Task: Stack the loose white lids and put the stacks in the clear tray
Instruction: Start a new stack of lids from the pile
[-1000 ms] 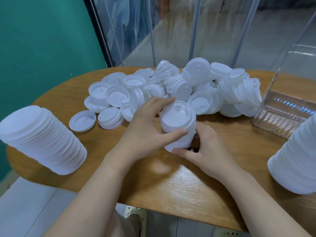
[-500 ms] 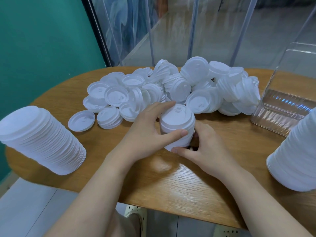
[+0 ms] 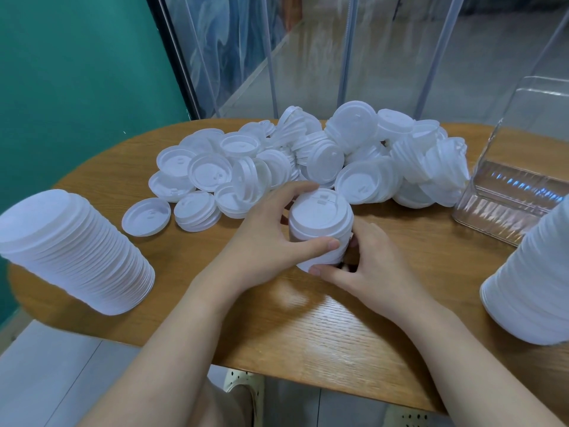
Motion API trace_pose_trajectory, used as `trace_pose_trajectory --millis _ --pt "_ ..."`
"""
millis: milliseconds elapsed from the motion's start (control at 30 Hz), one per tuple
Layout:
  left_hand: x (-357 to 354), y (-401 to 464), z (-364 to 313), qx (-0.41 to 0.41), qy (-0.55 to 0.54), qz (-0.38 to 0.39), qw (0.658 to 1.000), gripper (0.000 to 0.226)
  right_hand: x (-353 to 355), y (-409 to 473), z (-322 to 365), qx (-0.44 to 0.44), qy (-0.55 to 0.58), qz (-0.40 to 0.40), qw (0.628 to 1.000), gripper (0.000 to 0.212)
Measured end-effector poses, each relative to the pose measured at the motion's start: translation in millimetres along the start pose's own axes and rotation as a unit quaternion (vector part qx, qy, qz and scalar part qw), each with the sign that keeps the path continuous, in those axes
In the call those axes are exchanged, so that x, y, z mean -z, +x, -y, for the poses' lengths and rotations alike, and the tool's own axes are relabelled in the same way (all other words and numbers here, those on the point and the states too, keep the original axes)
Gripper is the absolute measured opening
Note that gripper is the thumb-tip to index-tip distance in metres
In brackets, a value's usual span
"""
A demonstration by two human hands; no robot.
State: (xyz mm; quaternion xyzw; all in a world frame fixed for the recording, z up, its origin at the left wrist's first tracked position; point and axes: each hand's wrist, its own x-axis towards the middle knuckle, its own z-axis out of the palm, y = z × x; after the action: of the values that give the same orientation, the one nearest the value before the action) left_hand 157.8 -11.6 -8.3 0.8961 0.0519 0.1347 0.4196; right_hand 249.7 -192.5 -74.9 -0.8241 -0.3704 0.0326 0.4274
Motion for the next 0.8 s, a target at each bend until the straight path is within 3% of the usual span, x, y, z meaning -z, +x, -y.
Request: trace_pose_trajectory --millis 200,367,467,567,667,800 --pt "-0.8 -0.6 4.9 -0.008 -0.014 -0.012 1.0 0.074 3.8 -3.1 4.0 -0.013 0.062 -0.03 0.998 0.11" --pt "-1.2 -0.5 10.5 -0.021 -0.036 -0.013 0.999 0.059 1.7 -3.1 13.1 0.024 0.081 -0.066 0.994 0.09" --pt "2.7 1.5 16.3 -0.03 -0.056 -0.091 0.994 0.043 1.3 -1.7 19.0 0.039 0.1 -0.07 0.992 0.079" --pt "15.1 7.0 35.5 -0.023 0.013 -0.225 0.974 0.04 0.4 -0.1 23.6 0.034 0.125 -0.076 0.989 0.073" --pt "29.3 13.5 58.7 0.029 0.105 -0.254 0.961 0.062 -1.4 1.5 27.2 0.016 0.158 -0.085 0.984 0.076" --pt "31.4 22.2 69.3 0.108 0.117 -0.176 0.972 0.091 -0.4 3.5 32.9 0.003 0.194 -0.081 0.978 0.079"
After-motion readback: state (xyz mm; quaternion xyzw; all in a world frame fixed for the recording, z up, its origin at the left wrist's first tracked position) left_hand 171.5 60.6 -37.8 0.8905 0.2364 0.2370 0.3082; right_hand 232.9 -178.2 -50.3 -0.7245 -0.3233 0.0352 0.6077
